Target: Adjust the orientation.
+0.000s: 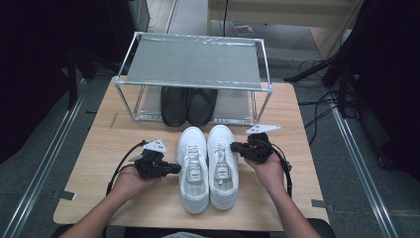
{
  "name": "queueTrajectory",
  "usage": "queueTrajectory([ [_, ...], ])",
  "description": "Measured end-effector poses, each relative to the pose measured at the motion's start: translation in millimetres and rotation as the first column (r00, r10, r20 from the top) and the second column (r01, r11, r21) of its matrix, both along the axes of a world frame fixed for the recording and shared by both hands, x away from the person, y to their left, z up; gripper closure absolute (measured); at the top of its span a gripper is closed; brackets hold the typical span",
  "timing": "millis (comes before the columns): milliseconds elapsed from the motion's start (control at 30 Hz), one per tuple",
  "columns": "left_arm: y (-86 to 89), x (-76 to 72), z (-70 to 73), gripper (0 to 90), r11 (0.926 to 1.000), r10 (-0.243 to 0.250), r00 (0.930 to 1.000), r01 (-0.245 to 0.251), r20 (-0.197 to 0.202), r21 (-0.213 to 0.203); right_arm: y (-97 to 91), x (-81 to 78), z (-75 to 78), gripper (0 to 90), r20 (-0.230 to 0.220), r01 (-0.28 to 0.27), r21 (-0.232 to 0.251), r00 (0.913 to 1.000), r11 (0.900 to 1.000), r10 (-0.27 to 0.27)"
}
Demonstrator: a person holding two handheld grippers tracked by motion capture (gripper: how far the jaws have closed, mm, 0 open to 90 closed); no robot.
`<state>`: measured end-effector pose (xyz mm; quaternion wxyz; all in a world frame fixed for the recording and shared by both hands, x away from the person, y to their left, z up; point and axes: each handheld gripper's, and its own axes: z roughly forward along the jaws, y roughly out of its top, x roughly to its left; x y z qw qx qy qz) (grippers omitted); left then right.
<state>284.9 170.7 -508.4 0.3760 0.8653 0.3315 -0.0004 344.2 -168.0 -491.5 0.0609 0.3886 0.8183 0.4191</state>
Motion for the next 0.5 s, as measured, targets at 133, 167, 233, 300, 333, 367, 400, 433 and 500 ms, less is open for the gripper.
queueTrajectory([
  [133,0.2,-0.2,-0.5,88.2,0.9999,0.011,0.9999,-0.011,-0.010,-0.012,0.9,0.2,0.4,84.6,0.001,-0.001,-0.007,1.0000,1.0000,0.001],
  [167,-0.3,-0.4,-0.2,88.4,0.9999,0.009,0.9999,-0.009,-0.007,-0.007,1.0,0.5,0.4,84.6,0.003,-0.003,-0.008,1.0000,1.0000,0.003],
  [233,-2.2,-1.5,-0.1,88.6,1.0000,0.008,1.0000,-0.008,-0.004,-0.005,1.2,0.6,0.5,84.7,0.005,-0.001,-0.011,1.0000,0.9999,0.002],
  [300,-3.6,-2.4,0.1,88.7,1.0000,0.004,1.0000,-0.004,-0.004,-0.004,1.8,0.9,0.8,84.9,0.014,0.003,-0.017,0.9999,0.9999,-0.003],
  [333,-4.2,-2.8,0.4,88.6,1.0000,-0.001,1.0000,0.001,-0.004,0.001,2.2,1.1,0.8,85.0,0.015,0.006,-0.018,0.9999,0.9998,-0.005],
  [367,-5.0,-3.2,0.3,88.6,1.0000,-0.003,1.0000,0.003,-0.005,0.000,2.4,1.8,0.7,85.0,0.021,0.009,-0.020,0.9997,0.9998,-0.008],
  [400,-5.7,-3.6,0.1,88.6,1.0000,-0.004,1.0000,0.004,-0.004,-0.002,2.7,2.2,0.7,85.0,0.020,0.010,-0.020,0.9997,0.9997,-0.010],
  [433,-6.5,-4.1,0.2,88.6,1.0000,-0.007,1.0000,0.007,-0.004,0.001,2.9,2.6,0.8,85.0,0.019,0.012,-0.020,0.9998,0.9997,-0.012],
  [500,-7.9,-4.2,0.0,88.6,1.0000,-0.009,0.9999,0.009,-0.006,-0.002,2.9,3.5,0.7,85.0,0.021,0.017,-0.019,0.9996,0.9997,-0.017],
])
